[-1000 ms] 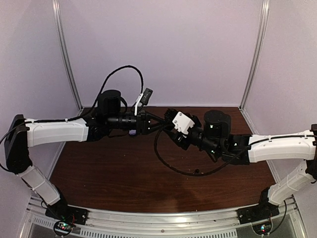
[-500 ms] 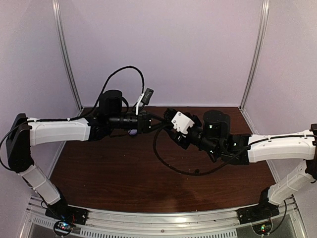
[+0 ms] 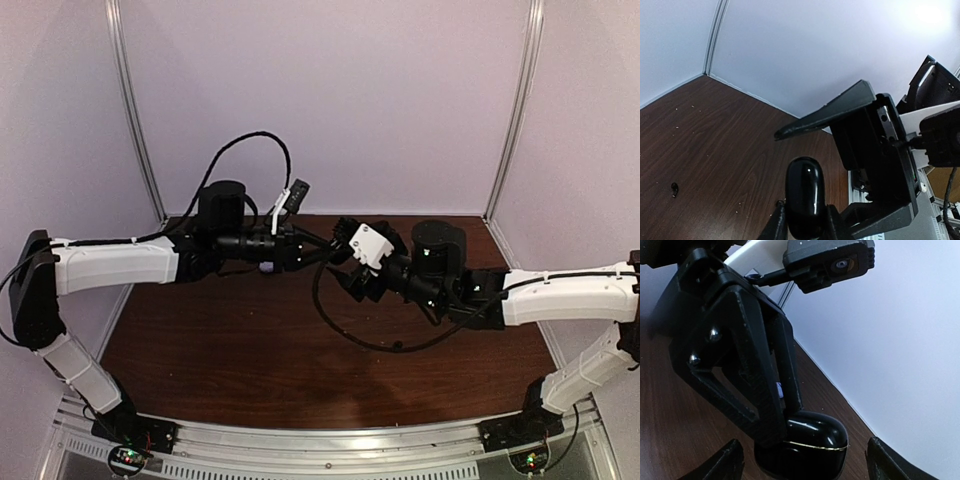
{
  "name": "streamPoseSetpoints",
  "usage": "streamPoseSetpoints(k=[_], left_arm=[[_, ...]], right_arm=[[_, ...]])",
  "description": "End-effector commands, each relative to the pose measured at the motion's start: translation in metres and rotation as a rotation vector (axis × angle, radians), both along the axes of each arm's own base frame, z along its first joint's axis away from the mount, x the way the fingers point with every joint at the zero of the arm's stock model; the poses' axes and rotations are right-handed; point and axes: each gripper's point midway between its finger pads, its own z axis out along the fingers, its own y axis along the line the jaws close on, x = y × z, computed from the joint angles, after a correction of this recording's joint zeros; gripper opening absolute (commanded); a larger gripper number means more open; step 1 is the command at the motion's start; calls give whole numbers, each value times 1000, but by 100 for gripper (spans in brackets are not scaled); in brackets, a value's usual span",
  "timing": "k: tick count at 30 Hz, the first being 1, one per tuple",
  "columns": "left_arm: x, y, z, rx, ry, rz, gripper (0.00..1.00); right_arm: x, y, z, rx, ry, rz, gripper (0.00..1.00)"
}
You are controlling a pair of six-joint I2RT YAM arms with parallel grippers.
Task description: Insert the wireless bluetooth earbuds into the charging case
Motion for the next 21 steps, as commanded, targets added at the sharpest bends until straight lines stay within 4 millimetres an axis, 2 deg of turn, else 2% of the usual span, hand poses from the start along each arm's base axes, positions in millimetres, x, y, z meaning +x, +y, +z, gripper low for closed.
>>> streamPoseSetpoints(k=[1,4,7,11,17,21], left_arm=[[1,16,21,-13,-162,17,3],[-3,25,19,49,-277,14,2],[-10,32,16,90,-366,-2,1],[-32,41,18,81,-485,-82,1],[-50,41,21,61,-527,-155,0],[-54,35,18,63,-509,-182,0]], right_arm=[[-13,-1,-4,36,109,115,86],[-26,0,-11,62,217,228,86],[-30,-5,-16,72,306,270,84],[-39,-10,-5,169,434,419,81],[-68,5,7,222,585,666,73],[-81,14,9,229,607,731,68]])
